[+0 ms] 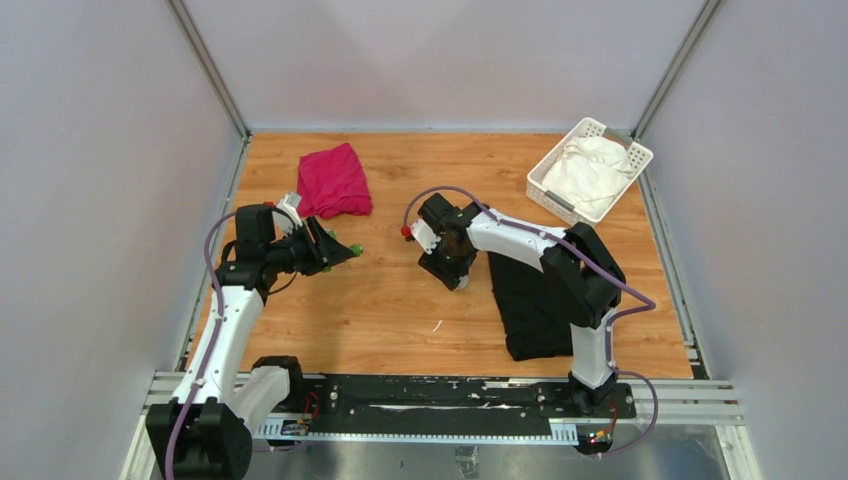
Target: Install the water faucets
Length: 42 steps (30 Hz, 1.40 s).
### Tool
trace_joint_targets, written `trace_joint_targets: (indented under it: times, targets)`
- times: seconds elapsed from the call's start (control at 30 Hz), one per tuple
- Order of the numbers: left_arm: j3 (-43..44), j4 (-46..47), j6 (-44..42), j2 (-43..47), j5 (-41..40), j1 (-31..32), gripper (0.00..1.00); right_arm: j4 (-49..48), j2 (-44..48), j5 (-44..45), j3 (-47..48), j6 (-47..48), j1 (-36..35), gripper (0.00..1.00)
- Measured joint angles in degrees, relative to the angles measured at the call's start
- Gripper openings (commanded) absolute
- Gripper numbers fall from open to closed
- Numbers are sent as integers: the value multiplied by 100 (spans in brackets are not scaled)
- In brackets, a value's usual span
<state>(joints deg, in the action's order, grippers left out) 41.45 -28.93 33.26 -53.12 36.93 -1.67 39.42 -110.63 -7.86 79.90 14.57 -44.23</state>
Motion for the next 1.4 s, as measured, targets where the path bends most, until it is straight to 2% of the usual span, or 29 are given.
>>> trace_joint_targets:
  times: [0.2, 0.3, 0.43, 0.63, 0.97, 1.23, 1.4]
  targets:
    - [0, 0, -15, 0, 0, -2, 0, -197, 24, 450, -114, -400, 0, 86]
    - [0, 2, -20, -2, 0, -2, 0, -385, 105, 752, -221, -734, -61, 87]
    - [0, 2, -26, -9, 0, -2, 0, -546, 249, 1113, -306, -1078, -245, 84]
    - [0, 4, -33, -9, 0, -2, 0, -610, 254, 1143, -304, -1351, -334, 69]
    - [0, 4, -33, -9, 0, -2, 0, -490, 254, 1261, -304, -1657, -295, 67]
    - [0, 4, -33, -9, -2, -2, 0, -487, 254, 1263, -306, -1681, -284, 59]
    - [0, 4, -33, -9, -4, 0, 0, -490, 249, 1263, -315, -1683, -271, 62]
